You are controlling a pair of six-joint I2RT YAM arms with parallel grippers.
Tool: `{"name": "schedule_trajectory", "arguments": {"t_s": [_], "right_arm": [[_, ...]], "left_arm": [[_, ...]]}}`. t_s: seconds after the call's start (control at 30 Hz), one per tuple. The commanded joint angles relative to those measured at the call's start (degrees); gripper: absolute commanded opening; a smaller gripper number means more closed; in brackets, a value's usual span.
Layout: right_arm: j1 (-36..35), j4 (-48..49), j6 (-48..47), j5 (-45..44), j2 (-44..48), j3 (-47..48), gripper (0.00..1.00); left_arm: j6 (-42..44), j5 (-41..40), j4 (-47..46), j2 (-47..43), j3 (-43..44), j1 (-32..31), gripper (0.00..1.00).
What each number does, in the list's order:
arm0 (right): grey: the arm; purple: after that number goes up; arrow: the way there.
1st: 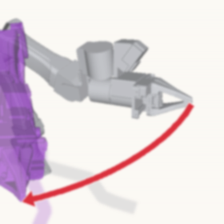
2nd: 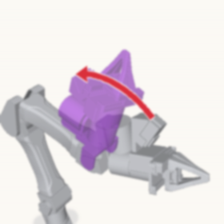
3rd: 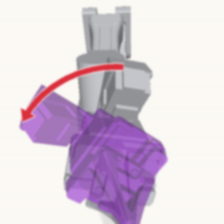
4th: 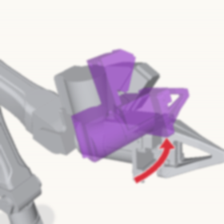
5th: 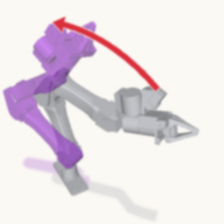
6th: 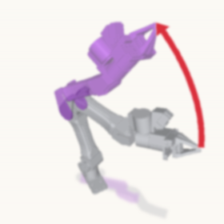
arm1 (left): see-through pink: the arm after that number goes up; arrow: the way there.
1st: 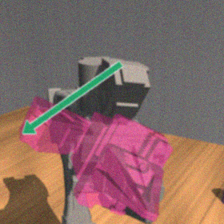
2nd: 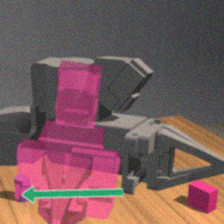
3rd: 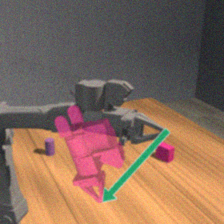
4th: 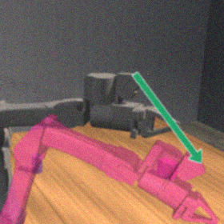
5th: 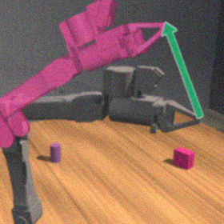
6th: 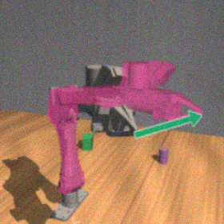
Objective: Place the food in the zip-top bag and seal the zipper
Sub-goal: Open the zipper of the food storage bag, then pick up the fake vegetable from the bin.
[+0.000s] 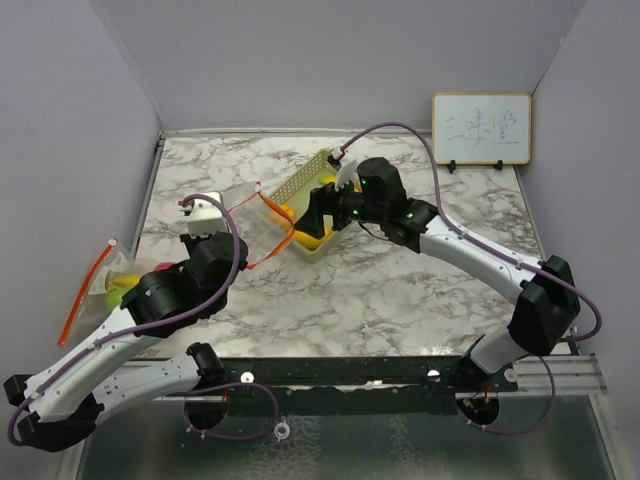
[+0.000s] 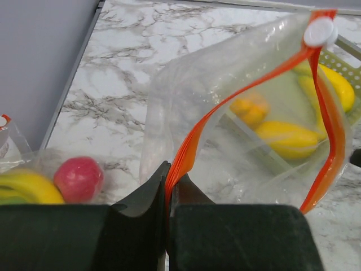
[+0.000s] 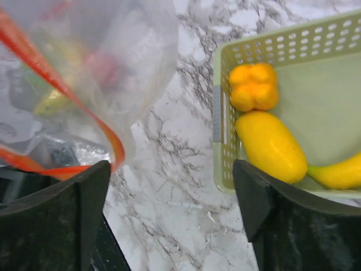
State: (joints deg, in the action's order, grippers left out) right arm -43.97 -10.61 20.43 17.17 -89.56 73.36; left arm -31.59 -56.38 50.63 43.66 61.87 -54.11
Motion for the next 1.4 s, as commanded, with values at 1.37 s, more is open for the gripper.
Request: {"name": "schedule_trajectory", "arguments": {"t_s": [1.37], "right_arm": [[2.0,-6.9,-0.9,0.5,-45.6,35.5,1.00]], "left_arm": [[-3.5,-12.1,-0.9,6.8,-7.2,1.5,0.00]]}}
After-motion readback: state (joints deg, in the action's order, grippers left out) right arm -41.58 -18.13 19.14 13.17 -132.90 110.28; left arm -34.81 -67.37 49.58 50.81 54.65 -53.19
